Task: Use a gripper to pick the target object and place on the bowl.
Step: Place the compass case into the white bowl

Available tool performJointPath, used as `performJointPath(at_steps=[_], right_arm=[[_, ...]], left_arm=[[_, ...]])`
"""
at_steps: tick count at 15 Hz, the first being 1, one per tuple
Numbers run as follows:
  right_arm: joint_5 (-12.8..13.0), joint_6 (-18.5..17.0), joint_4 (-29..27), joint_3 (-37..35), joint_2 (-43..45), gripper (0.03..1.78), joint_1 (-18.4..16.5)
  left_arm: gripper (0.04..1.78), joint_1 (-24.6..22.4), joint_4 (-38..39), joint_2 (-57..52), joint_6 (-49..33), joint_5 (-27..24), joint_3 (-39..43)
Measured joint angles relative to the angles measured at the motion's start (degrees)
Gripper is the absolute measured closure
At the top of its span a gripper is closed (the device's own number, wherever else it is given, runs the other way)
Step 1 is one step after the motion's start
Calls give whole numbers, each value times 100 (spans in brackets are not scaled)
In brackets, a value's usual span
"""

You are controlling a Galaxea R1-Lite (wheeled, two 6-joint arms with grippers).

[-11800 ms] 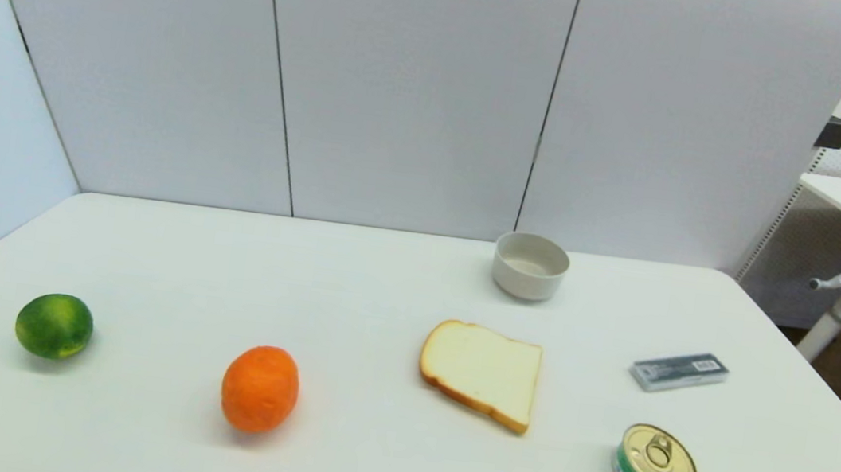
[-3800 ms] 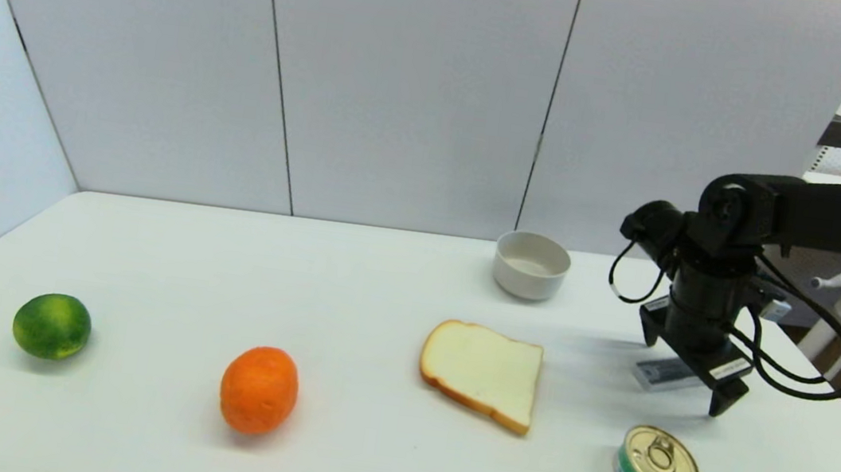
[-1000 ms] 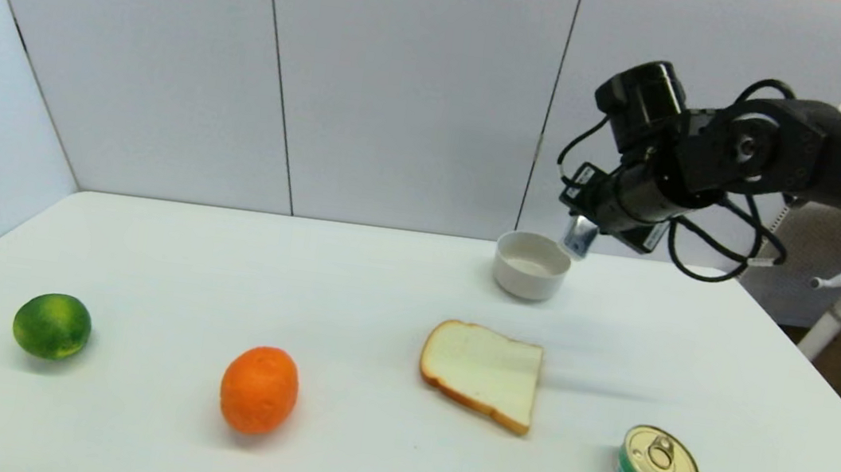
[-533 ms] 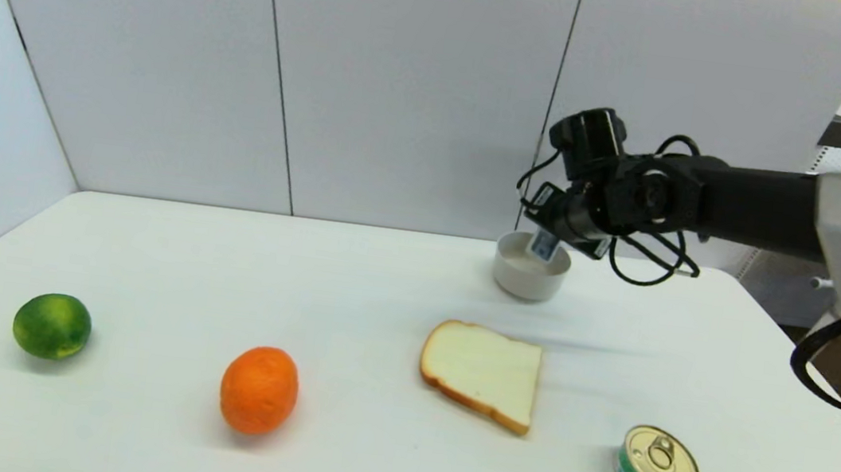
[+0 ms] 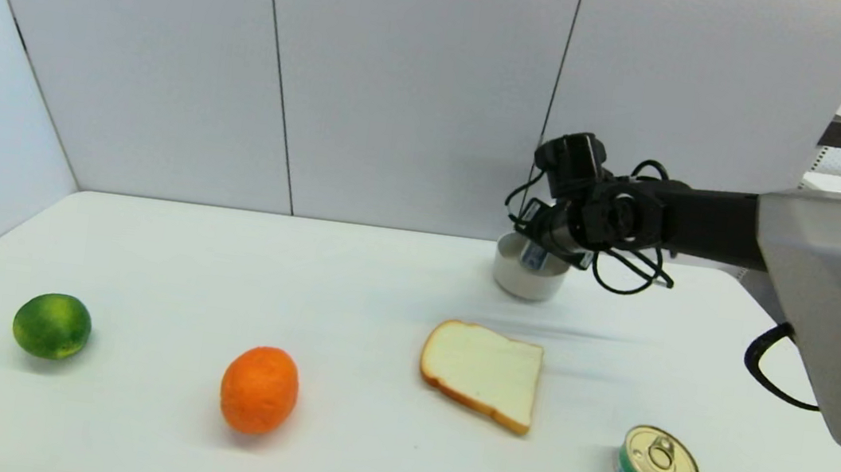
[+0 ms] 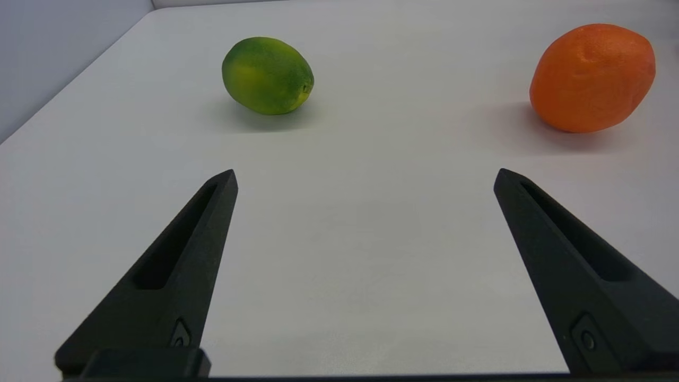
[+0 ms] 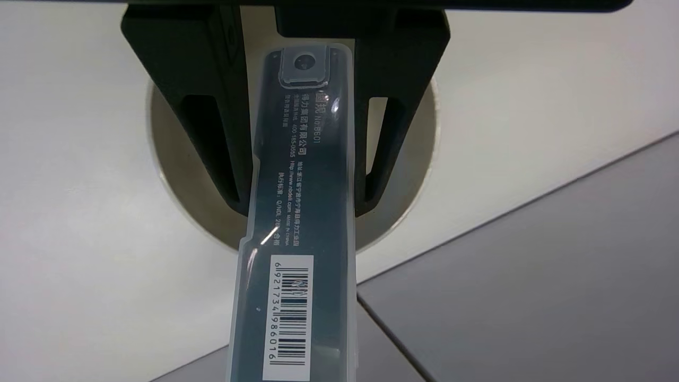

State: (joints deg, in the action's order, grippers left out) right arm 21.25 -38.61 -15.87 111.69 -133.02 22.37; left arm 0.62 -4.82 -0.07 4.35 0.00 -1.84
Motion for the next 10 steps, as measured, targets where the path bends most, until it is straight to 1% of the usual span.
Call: performJointPath(at_steps=[1,3,5,8,10], right_arm=[[0,66,24,2,-27,120,-7],[-2,127,72,2,-52,95,-11],[-20,138,149,2,-57,76,-24],[-52,217,204,2,67,54,-63],[-163,217,149,-12,345,44,-74]], left_arm=[[11,0,2,0,2,0,0],[11,0,0,0,-2,0,0],[11,0,2,0,0,0,0],[11,0,0,0,0,0,0],[11,0,0,0,0,0,0]])
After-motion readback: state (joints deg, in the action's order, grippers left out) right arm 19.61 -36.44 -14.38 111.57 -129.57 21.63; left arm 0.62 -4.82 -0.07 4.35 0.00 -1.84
